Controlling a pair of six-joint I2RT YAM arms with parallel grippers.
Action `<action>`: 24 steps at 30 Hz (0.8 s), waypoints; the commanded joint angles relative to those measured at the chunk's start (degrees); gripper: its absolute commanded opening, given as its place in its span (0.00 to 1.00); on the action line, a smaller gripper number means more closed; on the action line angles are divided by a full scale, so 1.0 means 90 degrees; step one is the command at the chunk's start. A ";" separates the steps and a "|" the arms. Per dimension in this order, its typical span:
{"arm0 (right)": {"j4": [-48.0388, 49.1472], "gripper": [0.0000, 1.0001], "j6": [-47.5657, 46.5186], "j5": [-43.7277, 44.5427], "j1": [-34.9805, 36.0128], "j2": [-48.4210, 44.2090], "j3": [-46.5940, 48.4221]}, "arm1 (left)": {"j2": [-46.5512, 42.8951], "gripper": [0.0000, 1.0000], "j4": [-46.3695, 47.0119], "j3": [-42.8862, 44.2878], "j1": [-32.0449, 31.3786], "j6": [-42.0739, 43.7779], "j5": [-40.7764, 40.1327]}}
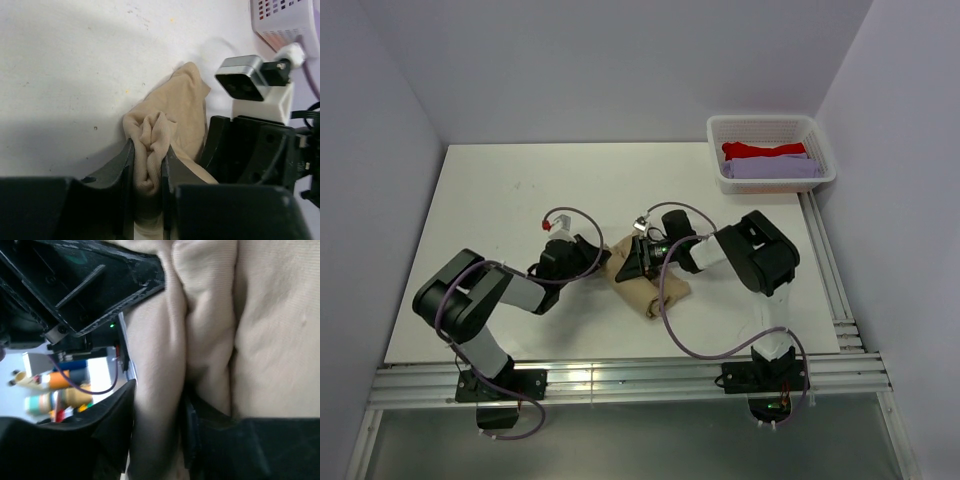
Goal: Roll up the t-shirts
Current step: Roll the tshirt
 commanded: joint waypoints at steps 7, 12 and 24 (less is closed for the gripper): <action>-0.2699 0.54 -0.1831 0.1680 0.0011 -0.1925 -0.0130 | -0.0933 0.00 -0.1767 0.0525 -0.0144 0.0487 -0.0587; -0.3442 0.56 -0.2194 0.2725 0.0245 -0.2901 -0.0462 | -0.1050 0.00 -0.2694 0.0915 -0.0154 0.0497 -0.0529; -0.3445 0.08 -0.2126 0.3674 0.0637 -0.3665 -0.1605 | -0.0914 0.00 -0.4111 0.1785 -0.0154 0.0730 -0.0431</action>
